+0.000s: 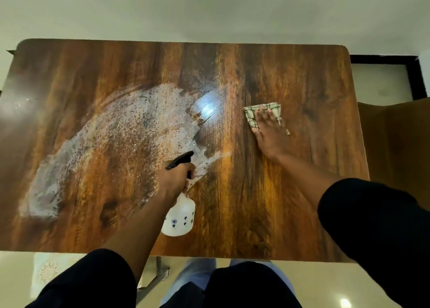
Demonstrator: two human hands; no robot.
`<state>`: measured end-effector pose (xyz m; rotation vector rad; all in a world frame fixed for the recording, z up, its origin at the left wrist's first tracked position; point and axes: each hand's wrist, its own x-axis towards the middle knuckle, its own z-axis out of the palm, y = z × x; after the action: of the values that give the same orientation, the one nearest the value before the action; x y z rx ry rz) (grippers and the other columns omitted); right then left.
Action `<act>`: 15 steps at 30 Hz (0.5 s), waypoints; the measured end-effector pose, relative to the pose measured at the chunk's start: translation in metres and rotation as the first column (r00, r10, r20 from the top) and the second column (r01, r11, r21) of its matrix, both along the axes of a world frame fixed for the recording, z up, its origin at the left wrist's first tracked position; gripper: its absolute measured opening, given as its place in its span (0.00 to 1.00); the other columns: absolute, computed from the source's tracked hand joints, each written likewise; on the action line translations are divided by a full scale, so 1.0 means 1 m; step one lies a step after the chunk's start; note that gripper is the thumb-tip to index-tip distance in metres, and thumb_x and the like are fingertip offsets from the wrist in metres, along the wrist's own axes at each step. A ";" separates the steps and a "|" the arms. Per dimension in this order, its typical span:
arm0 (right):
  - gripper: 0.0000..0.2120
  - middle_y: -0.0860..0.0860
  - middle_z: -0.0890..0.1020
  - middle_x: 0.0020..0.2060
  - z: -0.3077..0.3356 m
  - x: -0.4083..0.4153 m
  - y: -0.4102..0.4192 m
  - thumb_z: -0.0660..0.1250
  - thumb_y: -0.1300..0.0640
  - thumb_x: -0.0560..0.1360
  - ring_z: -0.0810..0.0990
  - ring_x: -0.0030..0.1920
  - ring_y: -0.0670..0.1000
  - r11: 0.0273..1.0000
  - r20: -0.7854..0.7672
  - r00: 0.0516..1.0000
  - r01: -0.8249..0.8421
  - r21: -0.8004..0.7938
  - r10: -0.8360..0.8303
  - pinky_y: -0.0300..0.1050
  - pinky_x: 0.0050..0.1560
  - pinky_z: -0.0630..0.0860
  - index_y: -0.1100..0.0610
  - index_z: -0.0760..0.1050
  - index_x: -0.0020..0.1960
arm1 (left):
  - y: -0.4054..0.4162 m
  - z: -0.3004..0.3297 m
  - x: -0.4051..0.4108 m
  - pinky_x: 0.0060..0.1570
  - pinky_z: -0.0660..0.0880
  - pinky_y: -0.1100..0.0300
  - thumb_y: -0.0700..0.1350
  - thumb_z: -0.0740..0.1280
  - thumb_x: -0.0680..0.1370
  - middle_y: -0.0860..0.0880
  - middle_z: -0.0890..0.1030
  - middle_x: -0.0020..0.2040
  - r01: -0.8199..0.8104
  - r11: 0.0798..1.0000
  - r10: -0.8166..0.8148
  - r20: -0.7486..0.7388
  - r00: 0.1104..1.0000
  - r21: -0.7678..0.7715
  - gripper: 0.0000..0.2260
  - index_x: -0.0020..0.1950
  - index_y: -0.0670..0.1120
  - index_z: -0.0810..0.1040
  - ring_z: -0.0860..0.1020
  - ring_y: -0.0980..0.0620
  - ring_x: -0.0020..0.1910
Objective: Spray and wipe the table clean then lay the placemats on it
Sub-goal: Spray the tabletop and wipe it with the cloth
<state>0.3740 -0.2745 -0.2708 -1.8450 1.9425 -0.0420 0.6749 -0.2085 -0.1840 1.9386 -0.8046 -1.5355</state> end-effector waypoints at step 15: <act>0.30 0.49 0.40 0.84 0.003 0.207 0.118 0.47 0.45 0.86 0.35 0.83 0.54 0.943 0.009 0.944 -0.331 0.041 0.331 0.63 0.81 0.39 0.48 0.39 0.84 | 0.022 0.001 0.070 0.30 0.68 0.51 0.36 0.69 0.79 0.38 0.80 0.35 0.061 0.998 -0.061 -0.035 0.998 -0.012 0.19 0.48 0.62 0.86 0.66 0.47 0.25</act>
<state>0.5811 -0.1566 -0.2682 -2.1156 1.5932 0.1021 0.7444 -0.1865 -0.1828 1.8905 -0.8623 -1.5931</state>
